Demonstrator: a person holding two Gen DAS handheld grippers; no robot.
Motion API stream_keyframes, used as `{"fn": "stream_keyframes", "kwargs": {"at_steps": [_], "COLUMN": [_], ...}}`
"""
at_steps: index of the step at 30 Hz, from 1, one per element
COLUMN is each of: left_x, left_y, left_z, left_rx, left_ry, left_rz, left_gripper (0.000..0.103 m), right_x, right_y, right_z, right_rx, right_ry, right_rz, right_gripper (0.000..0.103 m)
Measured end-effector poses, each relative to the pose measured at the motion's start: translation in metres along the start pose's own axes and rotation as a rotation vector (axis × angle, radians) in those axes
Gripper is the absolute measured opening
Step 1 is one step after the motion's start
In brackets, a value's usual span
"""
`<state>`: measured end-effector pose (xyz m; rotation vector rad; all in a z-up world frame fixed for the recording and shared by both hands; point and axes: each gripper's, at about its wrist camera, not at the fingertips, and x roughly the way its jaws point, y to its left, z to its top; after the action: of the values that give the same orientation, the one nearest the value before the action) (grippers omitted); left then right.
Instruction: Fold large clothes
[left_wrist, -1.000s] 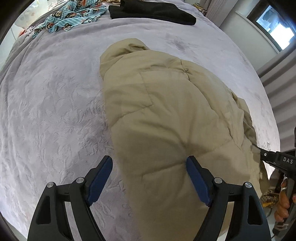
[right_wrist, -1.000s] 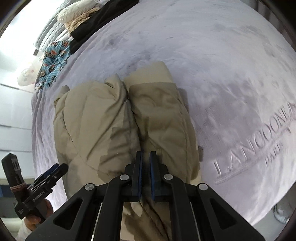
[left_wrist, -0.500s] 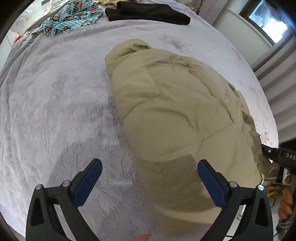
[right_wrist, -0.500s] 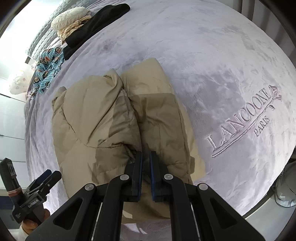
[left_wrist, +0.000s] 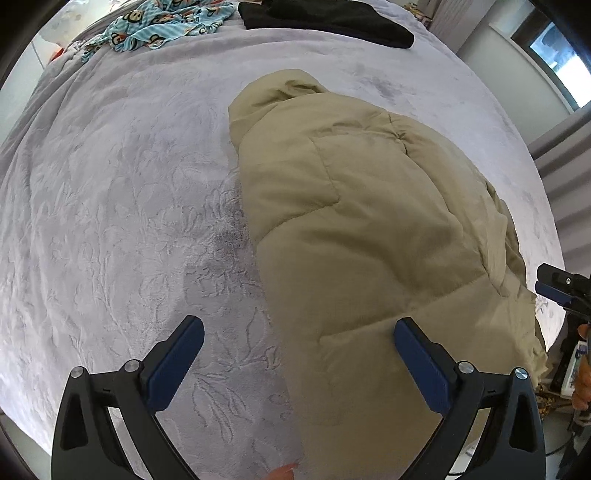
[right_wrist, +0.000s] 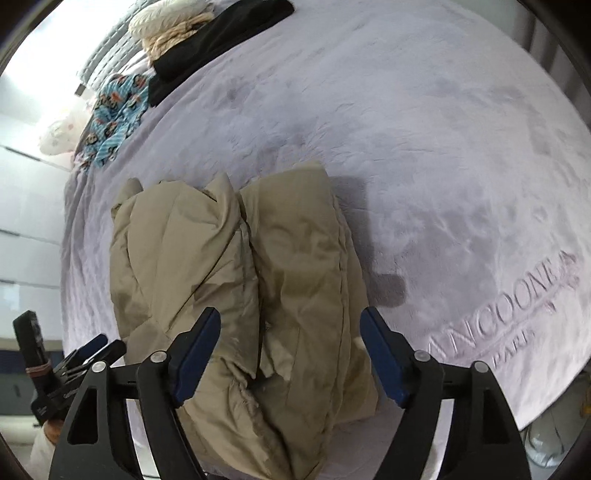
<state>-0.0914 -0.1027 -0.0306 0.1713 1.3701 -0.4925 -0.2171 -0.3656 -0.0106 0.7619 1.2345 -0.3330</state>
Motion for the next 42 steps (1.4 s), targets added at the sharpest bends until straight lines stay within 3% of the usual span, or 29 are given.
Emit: {"fn": "stream_keyframes", "kwargs": {"at_steps": [10,11,12,17,21,26,30,33,37,42], "left_x": [0.011,0.012,0.013,0.023,0.027,0.029,0.034,0.038,0.039,0.041], "left_y": [0.0,-0.002,-0.002,-0.006,-0.009,-0.011,-0.013,-0.012,-0.004,0.027], "left_z": [0.008,0.009,0.01,0.014,0.018,0.022,0.022,0.025,0.03,0.037], "left_rx": [-0.059,-0.06,-0.062,-0.076,-0.077,-0.079,-0.08,-0.079,-0.077,-0.155], "left_ry": [0.04,0.043,0.045,0.069,0.071,0.072,0.075,0.075,0.062,0.042], "left_rz": [-0.023,-0.039,-0.052,-0.104,-0.105,-0.107,-0.114,-0.126,-0.183,-0.327], "left_gripper": [0.103,0.103,0.103,0.103,0.103,0.103,0.103,0.103,0.103,0.103], "right_x": [0.026,0.028,0.031,0.044,0.065,0.081,0.106,0.119,0.123,0.124], "right_y": [-0.025,-0.026,-0.028,-0.029,-0.023,-0.018,-0.022,-0.029,-0.031,-0.039], "right_z": [0.016,0.016,0.017,0.024,0.027,0.031,0.036,0.042,0.041,0.04], "right_rx": [0.018,0.014,0.008,-0.011,-0.06,-0.063,-0.076,-0.029,-0.027,-0.028], "right_ry": [0.091,0.096,0.106,0.162,0.244,0.292,0.365,0.398,0.404,0.406], "right_rz": [0.078,0.081,0.082,0.188,0.183,0.275,0.26,0.316,0.353,0.366], "right_gripper": [0.089,0.092,0.102,0.103,0.103,0.103,0.103,0.103,0.103,0.103]}}
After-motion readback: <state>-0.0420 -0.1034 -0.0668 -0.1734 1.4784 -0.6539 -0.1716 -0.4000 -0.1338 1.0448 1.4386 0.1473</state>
